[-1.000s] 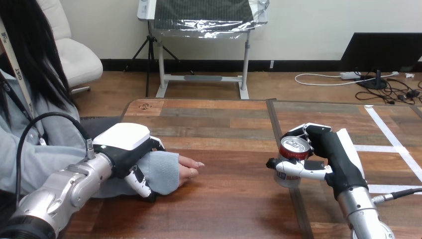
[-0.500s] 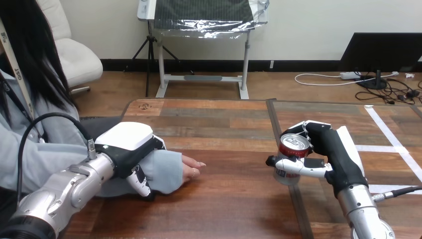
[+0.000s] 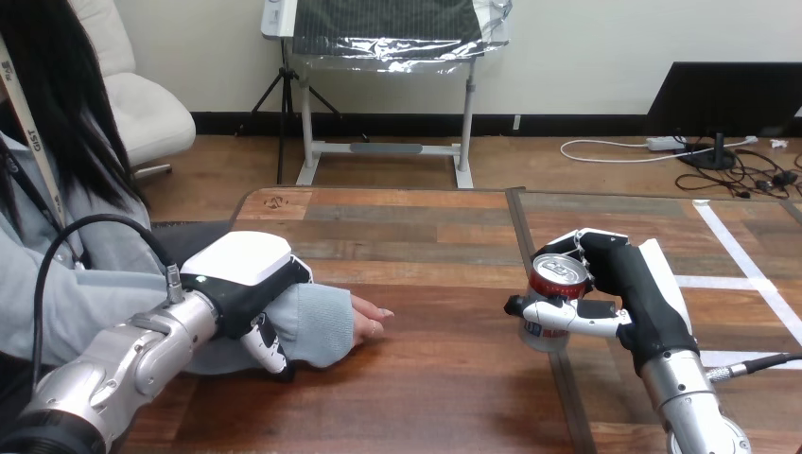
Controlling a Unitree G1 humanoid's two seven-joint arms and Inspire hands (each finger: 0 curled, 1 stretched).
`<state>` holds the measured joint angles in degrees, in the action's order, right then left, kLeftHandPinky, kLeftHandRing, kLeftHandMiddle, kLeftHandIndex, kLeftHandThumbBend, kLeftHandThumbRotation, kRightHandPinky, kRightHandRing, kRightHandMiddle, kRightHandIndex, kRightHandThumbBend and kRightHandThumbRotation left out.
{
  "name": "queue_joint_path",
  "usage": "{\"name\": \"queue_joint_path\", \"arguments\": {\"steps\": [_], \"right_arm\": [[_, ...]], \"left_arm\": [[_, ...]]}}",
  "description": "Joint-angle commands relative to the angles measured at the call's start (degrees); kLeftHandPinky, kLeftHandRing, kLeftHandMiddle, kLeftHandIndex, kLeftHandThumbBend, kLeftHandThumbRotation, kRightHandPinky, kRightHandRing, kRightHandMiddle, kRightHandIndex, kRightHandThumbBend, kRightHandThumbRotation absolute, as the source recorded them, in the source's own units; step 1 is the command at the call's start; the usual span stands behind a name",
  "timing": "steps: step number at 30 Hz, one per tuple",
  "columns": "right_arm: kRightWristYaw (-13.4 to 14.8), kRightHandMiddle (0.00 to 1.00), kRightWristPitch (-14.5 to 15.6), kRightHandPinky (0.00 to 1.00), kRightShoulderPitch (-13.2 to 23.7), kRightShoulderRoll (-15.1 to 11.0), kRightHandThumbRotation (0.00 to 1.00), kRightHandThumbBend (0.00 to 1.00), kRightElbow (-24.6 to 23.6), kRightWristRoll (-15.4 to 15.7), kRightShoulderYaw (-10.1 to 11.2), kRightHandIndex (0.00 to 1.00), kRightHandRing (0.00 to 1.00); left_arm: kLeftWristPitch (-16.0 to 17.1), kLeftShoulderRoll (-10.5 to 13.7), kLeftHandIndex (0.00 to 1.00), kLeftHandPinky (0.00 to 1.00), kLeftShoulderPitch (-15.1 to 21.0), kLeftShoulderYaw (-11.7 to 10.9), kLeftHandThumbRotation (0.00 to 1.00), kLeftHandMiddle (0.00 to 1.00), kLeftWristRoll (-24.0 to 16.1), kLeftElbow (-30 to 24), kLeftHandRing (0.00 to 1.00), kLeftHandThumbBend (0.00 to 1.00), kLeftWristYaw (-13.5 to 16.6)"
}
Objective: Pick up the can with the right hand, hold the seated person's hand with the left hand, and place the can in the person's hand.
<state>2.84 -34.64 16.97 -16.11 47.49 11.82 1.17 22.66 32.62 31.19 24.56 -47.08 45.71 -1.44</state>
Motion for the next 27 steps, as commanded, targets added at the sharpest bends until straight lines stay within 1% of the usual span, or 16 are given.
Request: {"name": "queue_joint_path", "arguments": {"steps": [1, 4, 11, 19, 23, 27], "right_arm": [[0.32, 0.46, -0.94, 0.36, 2.90, -0.79, 0.00, 0.82, -3.86, -0.57, 0.33, 0.48, 0.40], [0.44, 0.46, -1.23, 0.37, 3.03, -0.81, 0.00, 0.82, -3.81, -0.35, 0.22, 0.48, 0.41], [0.27, 0.46, -0.85, 0.38, 2.98, -0.58, 0.00, 0.82, -4.61, -0.34, 0.07, 0.48, 0.41], [-0.05, 0.46, -1.21, 0.37, 3.12, -0.57, 0.00, 0.82, -4.93, -0.31, -0.23, 0.48, 0.41], [-0.85, 0.46, -1.20, 0.37, 3.18, -0.41, 0.00, 0.82, -5.19, -0.81, -0.30, 0.48, 0.41], [-0.90, 0.46, -1.14, 0.37, 3.30, -0.37, 0.00, 0.82, -5.41, -0.57, -0.37, 0.48, 0.41]], "left_arm": [[0.51, 0.05, 0.54, 0.38, 0.47, 0.03, 0.00, 0.49, 1.29, -0.93, 0.42, 0.91, 0.93], [1.01, 0.14, 0.53, 0.37, 0.25, -0.20, 0.00, 0.48, 1.74, -1.26, 0.41, 0.91, 1.34], [1.79, 0.58, 0.52, 0.35, -0.25, -0.49, 0.00, 0.47, 2.50, -2.55, 0.39, 0.91, 1.88], [2.33, 1.21, 0.52, 0.35, -0.83, -0.74, 0.00, 0.47, 3.09, -4.23, 0.39, 0.91, 2.45], [2.48, 1.52, 0.52, 0.36, -1.14, -1.05, 0.00, 0.47, 3.49, -5.39, 0.40, 0.90, 2.34], [2.13, 1.63, 0.52, 0.36, -1.43, -1.38, 0.00, 0.47, 3.80, -6.83, 0.40, 0.90, 1.90]]}}
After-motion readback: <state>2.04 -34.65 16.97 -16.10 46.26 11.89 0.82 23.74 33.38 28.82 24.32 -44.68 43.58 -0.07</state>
